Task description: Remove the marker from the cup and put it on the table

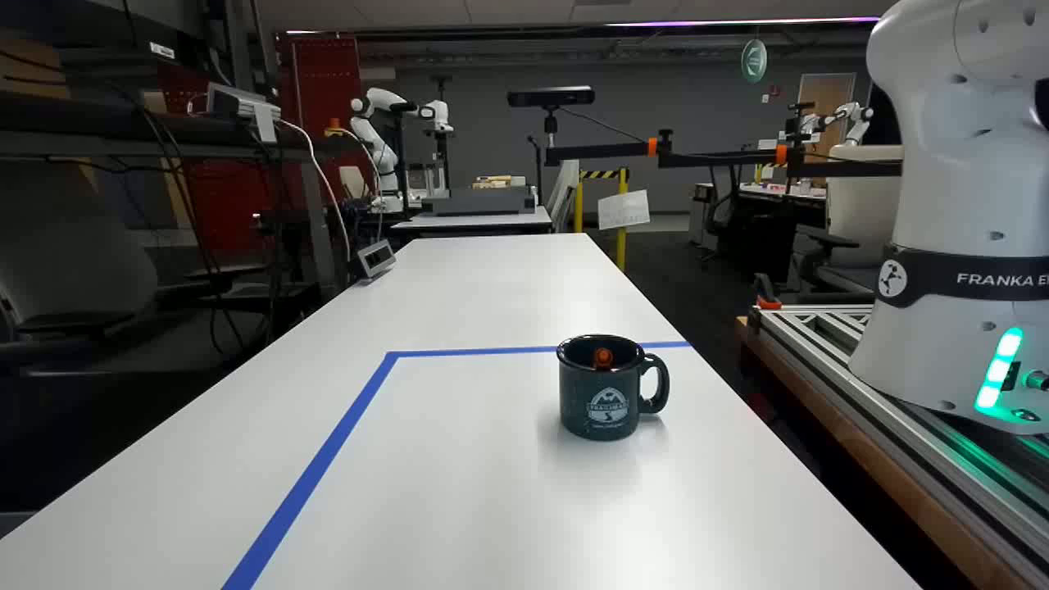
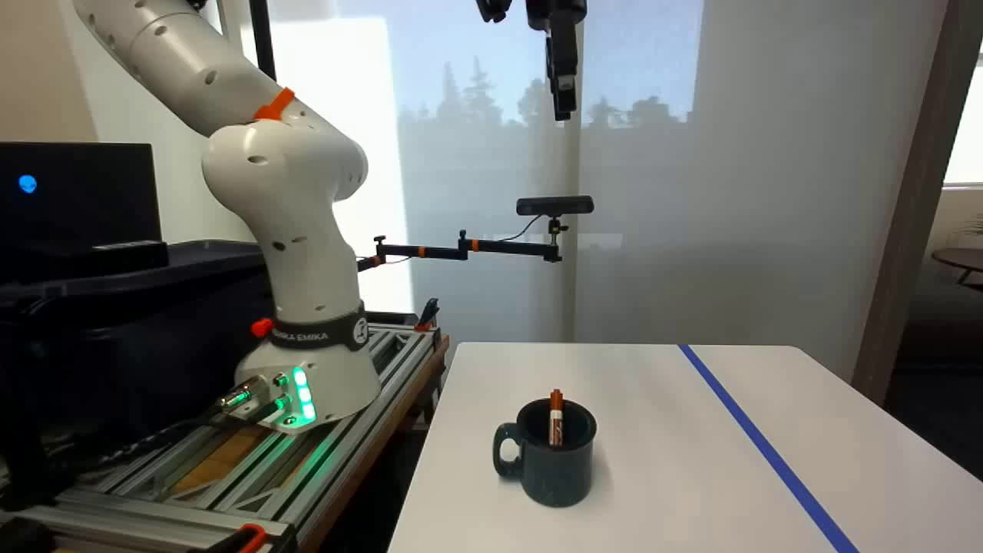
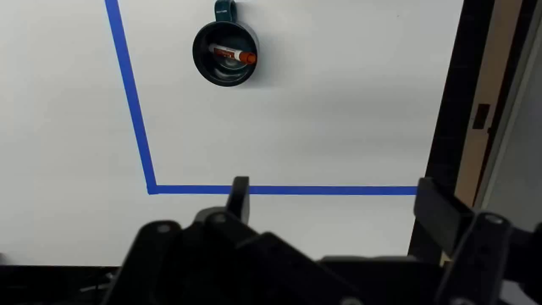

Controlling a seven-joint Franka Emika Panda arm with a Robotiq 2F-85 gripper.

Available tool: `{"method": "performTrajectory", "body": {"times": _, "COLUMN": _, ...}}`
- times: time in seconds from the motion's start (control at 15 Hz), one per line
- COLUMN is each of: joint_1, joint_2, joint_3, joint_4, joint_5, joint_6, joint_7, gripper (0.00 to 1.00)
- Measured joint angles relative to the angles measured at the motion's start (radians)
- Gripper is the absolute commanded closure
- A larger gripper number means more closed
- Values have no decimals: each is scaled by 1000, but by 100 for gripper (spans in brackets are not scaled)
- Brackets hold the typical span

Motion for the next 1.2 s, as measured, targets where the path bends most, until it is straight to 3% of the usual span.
{"method": "performTrajectory", "body": {"times": 0.73, "joint_1": -9, "joint_2": 22, "joint_3": -10, "joint_4": 0, "joint_5": 14, "joint_6": -3, "joint_7": 34, "gripper": 0}}
{"method": "performTrajectory", "body": {"times": 1.2, "joint_1": -52, "joint_2": 165, "joint_3": -115, "joint_4": -79, "joint_5": 161, "joint_6": -16, "joint_7": 66, "gripper": 0}}
